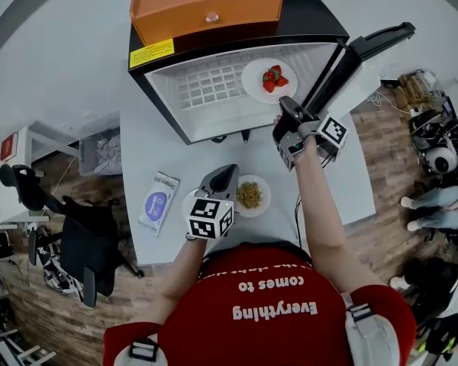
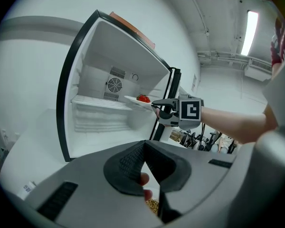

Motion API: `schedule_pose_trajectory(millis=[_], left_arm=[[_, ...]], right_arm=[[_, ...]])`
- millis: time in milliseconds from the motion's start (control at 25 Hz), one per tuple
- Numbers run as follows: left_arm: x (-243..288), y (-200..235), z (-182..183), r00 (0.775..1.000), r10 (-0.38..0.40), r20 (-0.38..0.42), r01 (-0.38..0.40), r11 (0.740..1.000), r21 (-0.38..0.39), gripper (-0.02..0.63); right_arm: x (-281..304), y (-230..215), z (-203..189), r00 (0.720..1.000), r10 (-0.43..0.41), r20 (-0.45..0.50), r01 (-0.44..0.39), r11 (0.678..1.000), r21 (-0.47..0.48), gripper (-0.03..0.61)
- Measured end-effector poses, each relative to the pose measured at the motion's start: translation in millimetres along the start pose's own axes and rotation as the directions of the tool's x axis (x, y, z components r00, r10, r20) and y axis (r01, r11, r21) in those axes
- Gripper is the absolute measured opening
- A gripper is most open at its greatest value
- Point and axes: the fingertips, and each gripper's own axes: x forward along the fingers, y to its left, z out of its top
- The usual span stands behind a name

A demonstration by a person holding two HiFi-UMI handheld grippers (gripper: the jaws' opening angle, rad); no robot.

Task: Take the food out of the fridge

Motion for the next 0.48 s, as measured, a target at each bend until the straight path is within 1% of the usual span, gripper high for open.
schedule_pose_trajectory(millis=[160, 360, 480], left_arm=[[-9.4, -11.3, 6.3, 1.0, -0.008, 0.028, 0.007, 1.0, 0.019, -0.002], [-29.1, -24.0, 3.0, 0.999, -0.006, 0.045, 0.005, 0.999, 0.032, -0.002], [-36.5, -26.1, 4.3, 0.999, -0.002, 0.048, 0.0, 0.999, 0.034, -0.002]], right_arm=[[-17.9, 9.0, -14.3, 0.999, 0.026, -0.033, -0.026, 1.0, -0.015, 0.02], [-50.3, 10.1, -43.2, 0.992, 0.096, -0.084, -0.096, 0.995, 0.013, 0.02], [-64.4, 6.4, -56.1, 0.988, 0.104, -0.116, -0.103, 0.995, 0.017, 0.02]])
